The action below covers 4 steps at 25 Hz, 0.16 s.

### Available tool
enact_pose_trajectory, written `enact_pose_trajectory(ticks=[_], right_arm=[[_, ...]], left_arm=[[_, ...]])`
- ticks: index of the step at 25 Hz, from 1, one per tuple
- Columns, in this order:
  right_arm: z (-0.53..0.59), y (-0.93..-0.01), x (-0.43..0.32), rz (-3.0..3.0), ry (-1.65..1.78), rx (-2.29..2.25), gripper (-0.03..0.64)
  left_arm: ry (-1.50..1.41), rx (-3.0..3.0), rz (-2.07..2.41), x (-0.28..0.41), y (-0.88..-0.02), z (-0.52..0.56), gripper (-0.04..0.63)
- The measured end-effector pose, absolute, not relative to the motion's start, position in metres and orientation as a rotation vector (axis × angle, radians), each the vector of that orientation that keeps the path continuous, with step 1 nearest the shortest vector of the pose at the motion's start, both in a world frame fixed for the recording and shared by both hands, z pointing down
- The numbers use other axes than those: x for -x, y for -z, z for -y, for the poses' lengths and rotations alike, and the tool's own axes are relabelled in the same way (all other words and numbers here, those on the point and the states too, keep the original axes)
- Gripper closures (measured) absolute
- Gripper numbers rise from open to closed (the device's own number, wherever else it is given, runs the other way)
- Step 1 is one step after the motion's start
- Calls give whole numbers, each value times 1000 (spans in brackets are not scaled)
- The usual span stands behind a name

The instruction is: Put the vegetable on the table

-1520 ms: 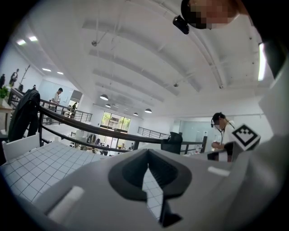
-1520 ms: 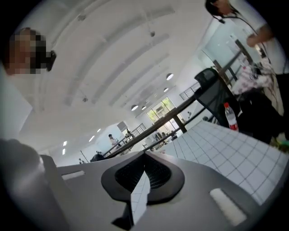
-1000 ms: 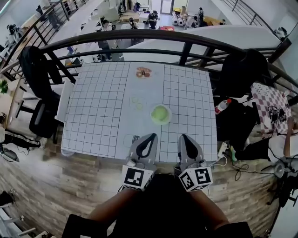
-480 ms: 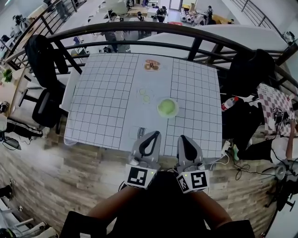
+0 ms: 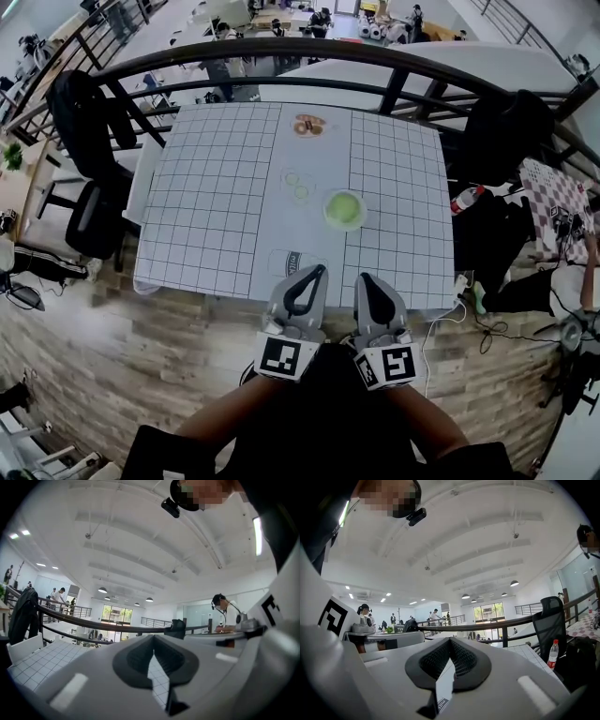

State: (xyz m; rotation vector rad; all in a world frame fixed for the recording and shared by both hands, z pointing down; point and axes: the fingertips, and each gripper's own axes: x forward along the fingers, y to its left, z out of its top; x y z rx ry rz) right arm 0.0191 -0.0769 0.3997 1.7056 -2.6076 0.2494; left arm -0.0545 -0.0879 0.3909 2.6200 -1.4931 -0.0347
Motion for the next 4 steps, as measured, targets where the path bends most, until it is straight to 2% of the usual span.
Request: enact_pose_trajectory(ticks=[4], right_arm=[[75,-403,-8,2608,-256,-1719,621]], left_arm=[[22,-2636,1475,64,-396,83,588]])
